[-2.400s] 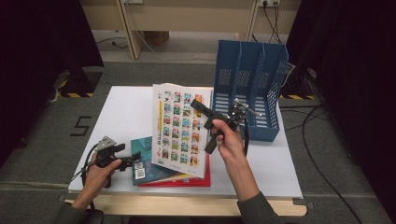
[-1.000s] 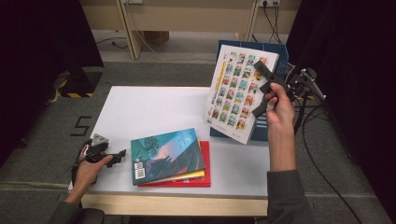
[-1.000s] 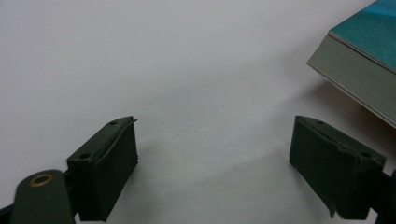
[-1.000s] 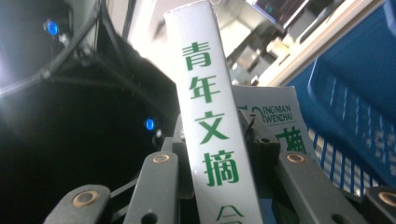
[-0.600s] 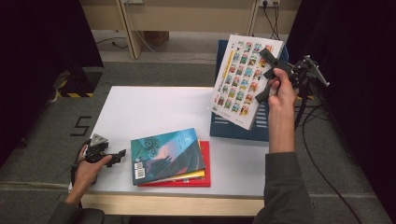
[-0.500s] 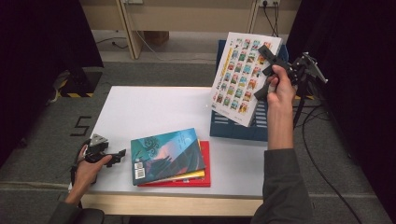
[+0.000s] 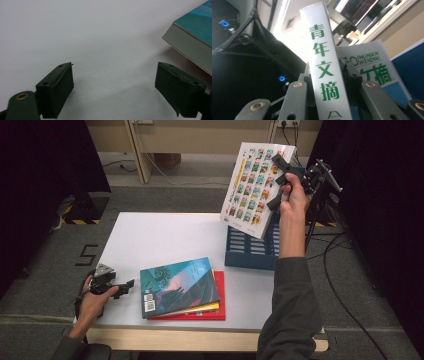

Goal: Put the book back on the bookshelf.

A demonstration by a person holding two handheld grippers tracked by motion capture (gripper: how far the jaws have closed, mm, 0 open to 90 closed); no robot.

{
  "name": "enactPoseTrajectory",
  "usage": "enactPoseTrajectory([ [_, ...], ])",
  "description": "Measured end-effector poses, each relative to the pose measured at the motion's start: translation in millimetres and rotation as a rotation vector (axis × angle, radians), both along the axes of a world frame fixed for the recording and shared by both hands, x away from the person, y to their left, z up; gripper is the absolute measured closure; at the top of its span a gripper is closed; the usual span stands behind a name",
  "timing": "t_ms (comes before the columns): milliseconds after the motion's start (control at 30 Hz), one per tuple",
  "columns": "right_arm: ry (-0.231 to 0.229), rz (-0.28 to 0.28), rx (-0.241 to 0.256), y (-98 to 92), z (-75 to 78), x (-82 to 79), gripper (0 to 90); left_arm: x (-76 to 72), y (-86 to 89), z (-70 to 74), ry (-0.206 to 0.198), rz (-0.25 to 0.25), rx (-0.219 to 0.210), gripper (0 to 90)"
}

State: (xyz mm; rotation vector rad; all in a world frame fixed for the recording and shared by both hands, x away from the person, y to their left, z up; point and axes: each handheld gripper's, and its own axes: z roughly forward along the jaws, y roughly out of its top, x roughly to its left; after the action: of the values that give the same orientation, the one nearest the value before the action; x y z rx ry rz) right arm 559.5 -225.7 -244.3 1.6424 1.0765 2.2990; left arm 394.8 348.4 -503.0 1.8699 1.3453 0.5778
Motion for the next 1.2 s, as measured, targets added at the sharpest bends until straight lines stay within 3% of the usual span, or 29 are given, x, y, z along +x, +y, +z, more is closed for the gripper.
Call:
enactPoseTrajectory([
  [167, 0.005, 0.021, -0.033, 2.7, 4.2, 11.5, 69.9, 0.3, 0.4, 0.0, 0.004, 0.003, 0.001, 14.5],
  [433, -0.029, 0.051, -0.027, 18.5, 16.2, -1.8, 69.8, 0.3, 0.0, -0.1, 0.003, 0.0, 0.002, 14.5],
  [833, -0.038, 0.096, -0.033, 41.2, 28.6, -2.8, 69.6, 0.4, 0.6, -0.3, 0.003, 0.003, -0.007, 14.5],
  [1067, -0.049, 0.107, -0.043, 47.6, 29.3, -3.9, 69.6, -0.2, 0.4, 0.0, -0.001, -0.002, -0.003, 14.5],
  [1200, -0.04, 0.116, -0.014, 49.3, 23.2, 2.5, 69.6, -0.6, 1.2, 0.3, -0.001, 0.004, -0.007, 14.5],
])
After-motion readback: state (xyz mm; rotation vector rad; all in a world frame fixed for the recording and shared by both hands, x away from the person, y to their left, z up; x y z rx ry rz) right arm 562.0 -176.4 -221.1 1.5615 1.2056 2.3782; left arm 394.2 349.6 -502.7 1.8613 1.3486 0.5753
